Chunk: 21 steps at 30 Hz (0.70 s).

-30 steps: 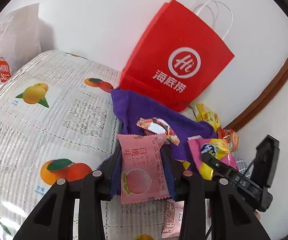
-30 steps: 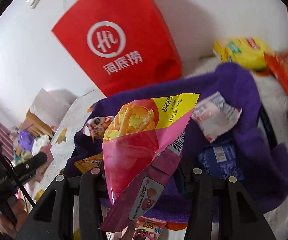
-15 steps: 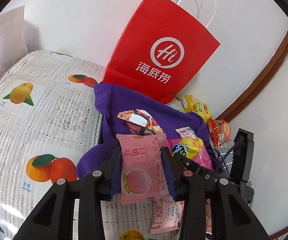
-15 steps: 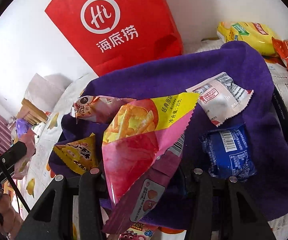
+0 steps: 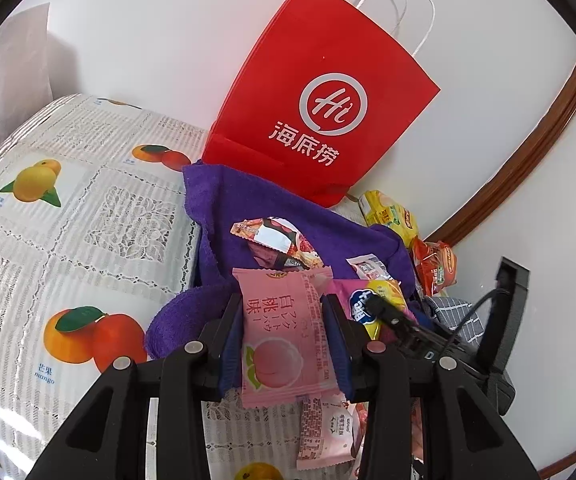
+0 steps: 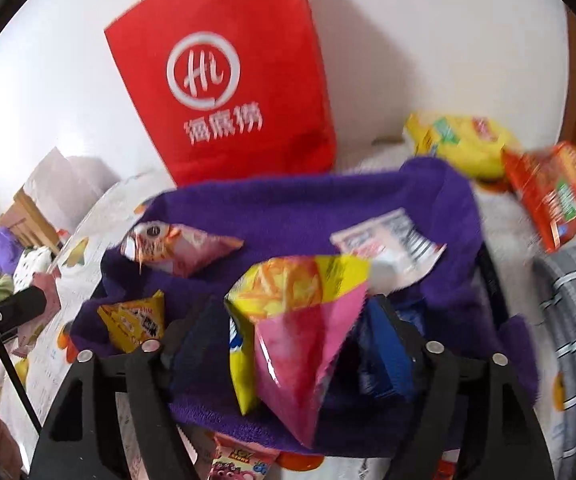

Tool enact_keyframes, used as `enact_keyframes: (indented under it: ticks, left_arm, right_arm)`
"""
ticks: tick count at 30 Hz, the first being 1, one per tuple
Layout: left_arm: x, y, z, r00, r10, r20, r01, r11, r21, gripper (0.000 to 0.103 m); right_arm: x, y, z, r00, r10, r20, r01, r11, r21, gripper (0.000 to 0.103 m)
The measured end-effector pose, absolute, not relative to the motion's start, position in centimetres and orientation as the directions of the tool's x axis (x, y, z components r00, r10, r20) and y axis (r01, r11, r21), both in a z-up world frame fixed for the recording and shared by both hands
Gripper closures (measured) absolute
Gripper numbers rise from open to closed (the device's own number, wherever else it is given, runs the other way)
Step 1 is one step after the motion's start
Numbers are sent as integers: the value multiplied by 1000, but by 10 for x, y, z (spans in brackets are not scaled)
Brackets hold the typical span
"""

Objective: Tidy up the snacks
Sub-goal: 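Carry chip bag and peach packet onto the purple towel, opening both tools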

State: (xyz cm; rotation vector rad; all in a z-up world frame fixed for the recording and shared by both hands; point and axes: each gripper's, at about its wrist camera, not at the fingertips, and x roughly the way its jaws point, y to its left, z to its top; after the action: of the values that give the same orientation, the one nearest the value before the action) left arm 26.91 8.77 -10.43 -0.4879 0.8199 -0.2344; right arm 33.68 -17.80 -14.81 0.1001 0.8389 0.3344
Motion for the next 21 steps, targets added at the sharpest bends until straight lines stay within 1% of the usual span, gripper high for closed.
enact_keyframes:
  ticks: [9,13,18,21]
  left_arm:
    - [270,96,-104,680,-378,-628,-7,854,-521,66]
    - [269,107,-103,699,-365,-615,-32,843,-537,66]
    - [271,110,-107,701,-341,-626,-55,850,-524,66]
    - [275,106,-108,696,-351,-626,-45,849,-527,66]
  right_arm:
    - [332,-196,-131,695,350,-628,-219,935,279,25]
    - [325,-199,-126,706,354,-613,-216,932,290,25]
    - [322,-204,-128,703,370,-607,-213,924,316,25]
    - [323,-206,-129,701,369,-610,-204,924,324,25]
